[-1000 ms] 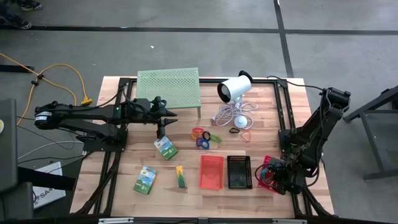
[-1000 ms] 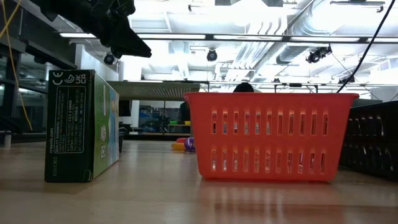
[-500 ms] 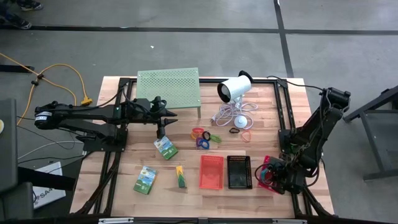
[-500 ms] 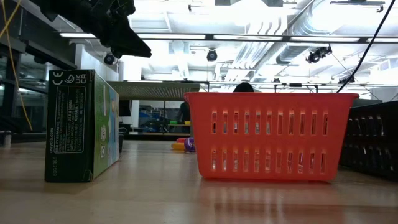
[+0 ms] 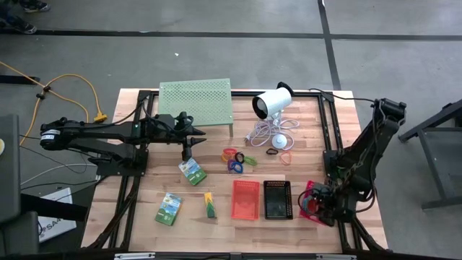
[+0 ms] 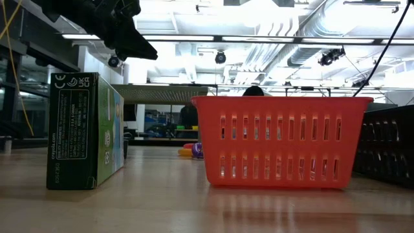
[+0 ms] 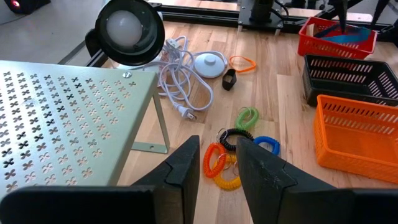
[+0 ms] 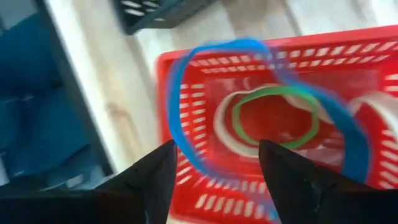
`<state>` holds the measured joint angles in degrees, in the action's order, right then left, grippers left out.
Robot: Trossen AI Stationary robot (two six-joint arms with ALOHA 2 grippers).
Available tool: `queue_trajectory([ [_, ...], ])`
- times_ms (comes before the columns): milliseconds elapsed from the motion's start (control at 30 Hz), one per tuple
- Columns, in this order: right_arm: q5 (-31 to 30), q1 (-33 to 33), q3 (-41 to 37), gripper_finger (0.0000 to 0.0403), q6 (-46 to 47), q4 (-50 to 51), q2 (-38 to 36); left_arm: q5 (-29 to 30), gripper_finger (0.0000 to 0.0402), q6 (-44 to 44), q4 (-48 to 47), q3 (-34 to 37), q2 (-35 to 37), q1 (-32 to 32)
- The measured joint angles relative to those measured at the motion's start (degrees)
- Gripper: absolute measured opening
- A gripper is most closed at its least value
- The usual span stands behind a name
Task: Pick & Place Office Desk Supplies
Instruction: Put the blue rubber band into the red basket, then put the orange rubber band into the red basket
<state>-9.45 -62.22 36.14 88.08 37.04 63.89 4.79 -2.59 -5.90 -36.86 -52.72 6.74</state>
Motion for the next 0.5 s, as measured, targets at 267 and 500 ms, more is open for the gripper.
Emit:
queue_trajectory([
  [267,2.12,0.0,0.0,0.0221,-1.34,-0.81,-0.89,0.01,0.0102,0.0,-0.01,0.0,0.01,0.0],
  [500,1.84,0.01,0.0,0.022,-1.62,-0.81,-0.89,0.0,0.0102,0.02,0.01,0.0,0.01,0.0],
])
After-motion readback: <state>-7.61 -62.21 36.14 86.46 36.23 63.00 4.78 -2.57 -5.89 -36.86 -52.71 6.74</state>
